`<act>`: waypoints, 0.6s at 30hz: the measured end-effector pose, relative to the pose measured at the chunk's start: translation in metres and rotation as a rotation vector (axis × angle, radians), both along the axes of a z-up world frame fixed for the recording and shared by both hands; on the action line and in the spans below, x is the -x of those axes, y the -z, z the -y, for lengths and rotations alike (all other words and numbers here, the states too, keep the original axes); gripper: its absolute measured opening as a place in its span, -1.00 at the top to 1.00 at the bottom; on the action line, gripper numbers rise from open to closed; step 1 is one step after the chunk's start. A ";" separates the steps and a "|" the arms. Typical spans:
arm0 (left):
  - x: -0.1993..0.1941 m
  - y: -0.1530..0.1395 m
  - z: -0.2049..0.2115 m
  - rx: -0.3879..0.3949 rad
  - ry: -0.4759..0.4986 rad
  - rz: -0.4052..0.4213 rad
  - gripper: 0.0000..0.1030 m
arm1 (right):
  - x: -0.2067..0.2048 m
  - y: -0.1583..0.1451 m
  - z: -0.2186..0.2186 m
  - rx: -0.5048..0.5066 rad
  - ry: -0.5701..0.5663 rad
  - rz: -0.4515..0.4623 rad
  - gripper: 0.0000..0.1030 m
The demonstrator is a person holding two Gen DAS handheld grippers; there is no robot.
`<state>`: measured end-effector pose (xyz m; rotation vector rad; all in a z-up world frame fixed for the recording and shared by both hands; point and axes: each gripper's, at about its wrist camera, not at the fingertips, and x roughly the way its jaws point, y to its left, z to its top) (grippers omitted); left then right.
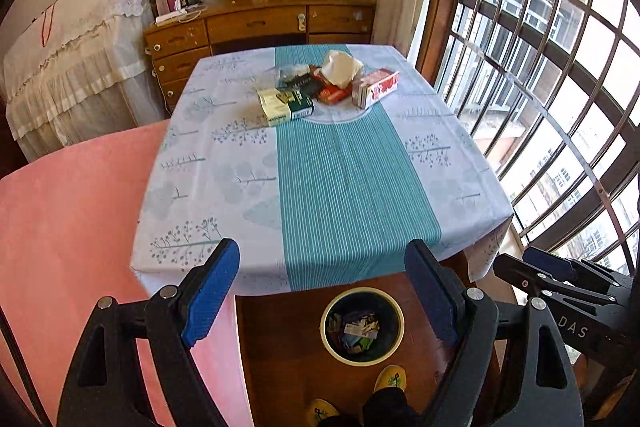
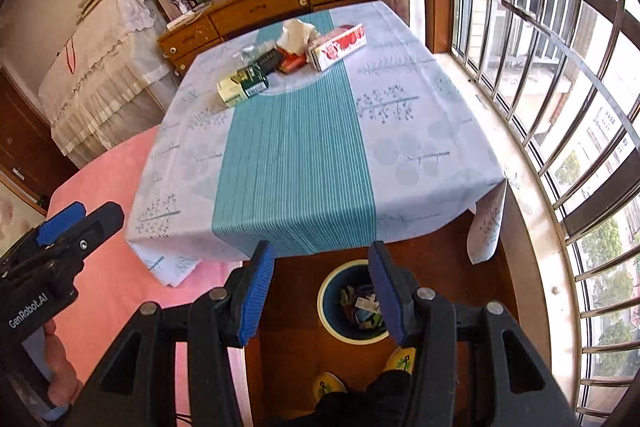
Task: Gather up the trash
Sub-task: 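Raise both open tools back toward the remaining trash on the table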
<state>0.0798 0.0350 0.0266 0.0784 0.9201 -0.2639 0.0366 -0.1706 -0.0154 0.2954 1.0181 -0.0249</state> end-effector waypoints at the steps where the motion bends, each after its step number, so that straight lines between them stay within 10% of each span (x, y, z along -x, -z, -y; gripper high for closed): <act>1: -0.001 -0.007 -0.003 0.007 0.000 0.009 -0.62 | -0.001 -0.010 -0.001 0.005 -0.008 0.016 0.03; 18: -0.041 -0.050 -0.003 0.031 0.004 0.101 -0.62 | -0.066 -0.080 -0.005 0.195 -0.057 0.170 0.03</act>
